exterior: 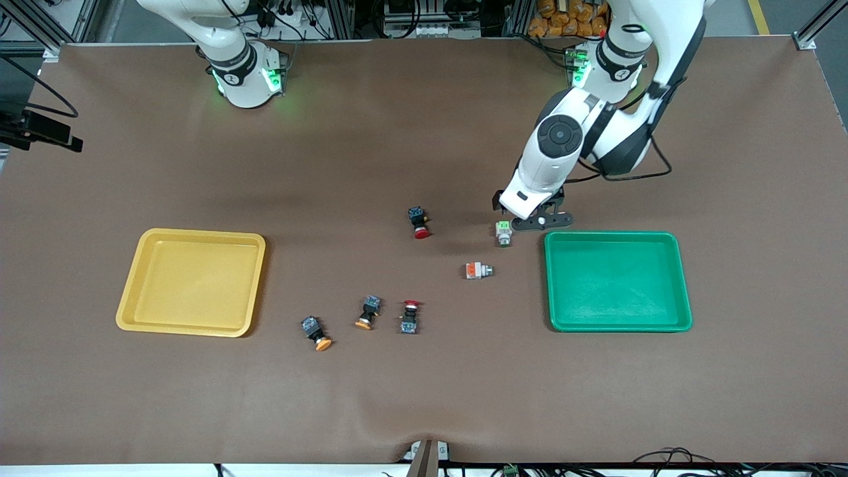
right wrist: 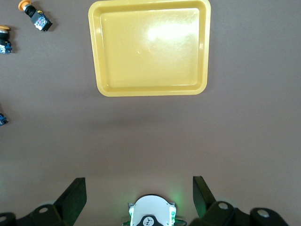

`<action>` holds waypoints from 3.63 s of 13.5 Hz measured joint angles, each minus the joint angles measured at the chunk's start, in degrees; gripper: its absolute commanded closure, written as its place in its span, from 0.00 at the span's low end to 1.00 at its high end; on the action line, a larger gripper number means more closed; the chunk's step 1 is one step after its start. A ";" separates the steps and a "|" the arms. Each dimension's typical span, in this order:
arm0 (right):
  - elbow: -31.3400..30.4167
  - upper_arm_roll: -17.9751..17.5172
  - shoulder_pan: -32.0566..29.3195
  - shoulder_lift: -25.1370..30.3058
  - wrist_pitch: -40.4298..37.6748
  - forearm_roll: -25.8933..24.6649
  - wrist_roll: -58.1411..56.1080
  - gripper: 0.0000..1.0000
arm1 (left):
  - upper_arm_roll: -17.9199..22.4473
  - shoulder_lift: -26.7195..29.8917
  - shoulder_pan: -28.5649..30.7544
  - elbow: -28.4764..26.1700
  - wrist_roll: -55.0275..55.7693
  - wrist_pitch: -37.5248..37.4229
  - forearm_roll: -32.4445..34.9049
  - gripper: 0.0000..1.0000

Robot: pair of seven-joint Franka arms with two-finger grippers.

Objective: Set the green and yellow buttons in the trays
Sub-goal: 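Reach the left gripper down to the green-capped button with green base, then close the left gripper on the green-capped button and lift it, then carry the button to the green tray while the right gripper reaches the yellow button, then lower the button into the green tray while the right gripper grasps the yellow button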

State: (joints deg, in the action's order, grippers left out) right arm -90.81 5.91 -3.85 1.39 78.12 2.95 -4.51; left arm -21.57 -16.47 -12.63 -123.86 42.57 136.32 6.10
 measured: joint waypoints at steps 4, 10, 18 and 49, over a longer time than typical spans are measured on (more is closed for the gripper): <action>-0.04 -0.09 0.07 -1.65 0.49 0.01 0.00 0.00 | 0.27 -7.80 0.26 -2.13 0.00 12.13 0.83 0.00; 0.08 -0.90 3.95 -1.67 0.79 0.15 0.32 0.00 | 0.28 -11.88 0.25 -0.96 0.11 15.80 6.92 1.00; 0.00 -0.81 4.06 -6.91 10.91 0.12 7.14 0.00 | 0.23 -10.00 0.50 3.18 0.09 7.33 7.89 1.00; 18.18 -0.71 30.18 -53.46 53.65 0.21 75.24 0.00 | 0.67 -17.39 21.10 16.08 -27.08 -1.06 15.13 0.00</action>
State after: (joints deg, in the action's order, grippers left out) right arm -72.63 5.20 26.34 -52.07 131.77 3.16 70.73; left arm -20.89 -33.86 8.47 -107.78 15.49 135.27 21.22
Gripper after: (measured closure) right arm 0.000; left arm 0.119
